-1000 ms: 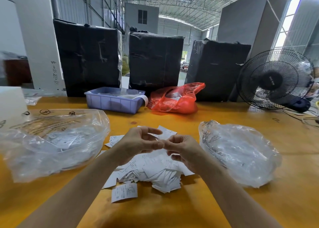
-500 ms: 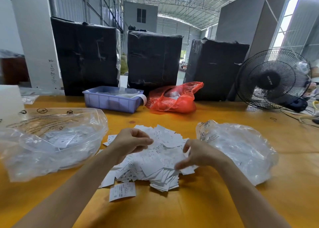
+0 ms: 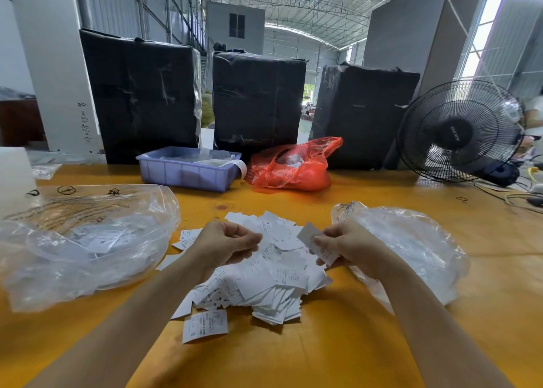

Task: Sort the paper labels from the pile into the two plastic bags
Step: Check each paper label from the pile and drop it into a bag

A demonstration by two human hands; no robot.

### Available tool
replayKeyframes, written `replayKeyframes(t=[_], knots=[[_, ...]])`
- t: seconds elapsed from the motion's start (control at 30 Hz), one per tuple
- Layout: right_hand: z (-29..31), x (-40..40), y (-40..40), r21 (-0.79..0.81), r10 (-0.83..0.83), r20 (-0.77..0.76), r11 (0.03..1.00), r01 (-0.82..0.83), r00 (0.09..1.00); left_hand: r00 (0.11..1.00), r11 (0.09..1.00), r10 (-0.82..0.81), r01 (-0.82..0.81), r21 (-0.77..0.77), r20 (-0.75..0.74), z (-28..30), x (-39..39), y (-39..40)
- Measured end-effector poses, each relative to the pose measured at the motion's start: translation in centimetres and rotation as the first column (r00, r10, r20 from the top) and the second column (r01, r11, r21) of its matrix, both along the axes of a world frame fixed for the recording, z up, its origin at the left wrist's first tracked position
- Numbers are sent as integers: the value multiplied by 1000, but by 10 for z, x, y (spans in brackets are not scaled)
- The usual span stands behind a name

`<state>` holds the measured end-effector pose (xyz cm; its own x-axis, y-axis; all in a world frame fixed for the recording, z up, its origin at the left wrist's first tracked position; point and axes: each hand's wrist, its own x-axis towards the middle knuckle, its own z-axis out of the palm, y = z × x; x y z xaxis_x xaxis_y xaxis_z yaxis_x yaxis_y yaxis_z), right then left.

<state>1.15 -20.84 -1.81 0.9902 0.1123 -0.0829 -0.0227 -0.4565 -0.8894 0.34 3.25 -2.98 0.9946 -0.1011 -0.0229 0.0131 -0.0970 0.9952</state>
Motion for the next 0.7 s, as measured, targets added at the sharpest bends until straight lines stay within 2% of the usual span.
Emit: replayKeyframes(t=[0.07, 0.23, 0.4, 0.7], knots=[[1, -1, 2, 198, 61, -62, 979, -48, 996, 1000, 1000, -7, 7, -4, -2, 0, -1, -1], [4, -4, 14, 363, 168, -78, 923, -129, 983, 999, 999, -31, 30, 38, 13, -1, 0, -2], [2, -6, 24, 383, 93, 14, 919, -92, 996, 999, 998, -34, 33, 54, 13, -2, 0, -4], [-1, -6, 34, 415, 15, 80, 909, -47, 997, 1000, 1000, 19, -19, 1, 23, 0, 0, -4]])
